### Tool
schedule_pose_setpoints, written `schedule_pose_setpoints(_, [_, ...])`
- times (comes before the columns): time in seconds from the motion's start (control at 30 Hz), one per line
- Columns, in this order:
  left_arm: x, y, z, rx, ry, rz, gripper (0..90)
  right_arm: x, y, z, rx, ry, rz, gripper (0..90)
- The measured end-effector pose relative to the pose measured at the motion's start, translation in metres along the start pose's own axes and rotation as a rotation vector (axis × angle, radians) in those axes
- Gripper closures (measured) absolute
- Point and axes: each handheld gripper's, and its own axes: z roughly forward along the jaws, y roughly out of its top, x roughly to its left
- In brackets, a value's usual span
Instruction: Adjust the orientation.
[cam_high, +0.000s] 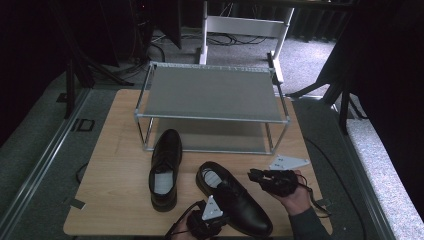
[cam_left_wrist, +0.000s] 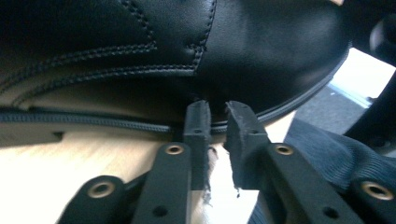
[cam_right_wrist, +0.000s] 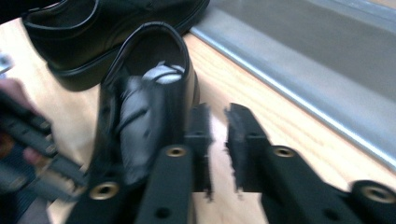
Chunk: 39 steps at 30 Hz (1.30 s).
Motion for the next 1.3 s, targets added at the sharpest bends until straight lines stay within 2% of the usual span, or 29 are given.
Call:
schedule_pose_setpoints(0.17, [-0.005,0.013,0.016,0.000,-0.002,0.038,84.0,0.008,-0.021,-0.012,0.021,0.008,0.013,88.7])
schedule_pose_setpoints(0.33, [-0.009,0.031,0.036,0.010,-0.001,0.073,83.7,0.017,-0.038,-0.014,0.060,0.005,-0.007,89.2])
schedule_pose_setpoints(0.43, [-0.011,0.038,0.044,0.005,-0.008,0.065,80.0,0.016,-0.047,-0.013,0.082,0.001,-0.001,89.5])
schedule_pose_setpoints(0.5, [-0.013,0.042,0.041,-0.006,-0.007,0.063,78.1,0.015,-0.053,-0.012,0.091,0.000,0.006,89.6])
schedule_pose_setpoints(0.63, [-0.007,0.043,0.018,-0.046,0.015,0.060,73.9,0.017,-0.066,-0.012,0.113,0.015,0.020,89.7])
schedule_pose_setpoints(0.7, [0.001,0.044,-0.001,-0.075,0.037,0.046,72.6,0.018,-0.074,-0.011,0.133,0.026,0.030,89.7])
schedule_pose_setpoints(0.87, [0.016,0.047,-0.044,-0.143,0.121,0.032,68.7,0.022,-0.088,-0.009,0.177,0.046,0.036,89.8])
schedule_pose_setpoints(0.93, [0.025,0.049,-0.059,-0.170,0.161,0.017,67.7,0.022,-0.091,-0.006,0.209,0.031,0.032,89.8])
schedule_pose_setpoints(0.97, [0.027,0.049,-0.061,-0.173,0.170,0.014,66.4,0.021,-0.092,-0.004,0.233,0.017,0.028,89.9])
schedule_pose_setpoints(1.03, [0.036,0.050,-0.071,-0.191,0.203,-0.010,65.1,0.019,-0.092,-0.002,0.237,0.023,0.029,90.0])
schedule_pose_setpoints(1.13, [0.048,0.051,-0.079,-0.204,0.235,-0.056,63.8,0.017,-0.089,-0.001,0.249,-0.018,0.016,90.0])
schedule_pose_setpoints(1.17, [0.048,0.051,-0.079,-0.204,0.235,-0.056,63.5,0.017,-0.089,-0.001,0.249,-0.018,0.016,90.0])
schedule_pose_setpoints(1.2, [0.053,0.051,-0.082,-0.207,0.248,-0.076,63.5,0.014,-0.087,0.000,0.254,-0.039,0.018,90.0])
schedule_pose_setpoints(1.3, [0.059,0.051,-0.081,-0.195,0.258,-0.095,62.6,0.000,-0.082,0.004,0.256,-0.087,0.026,90.0])
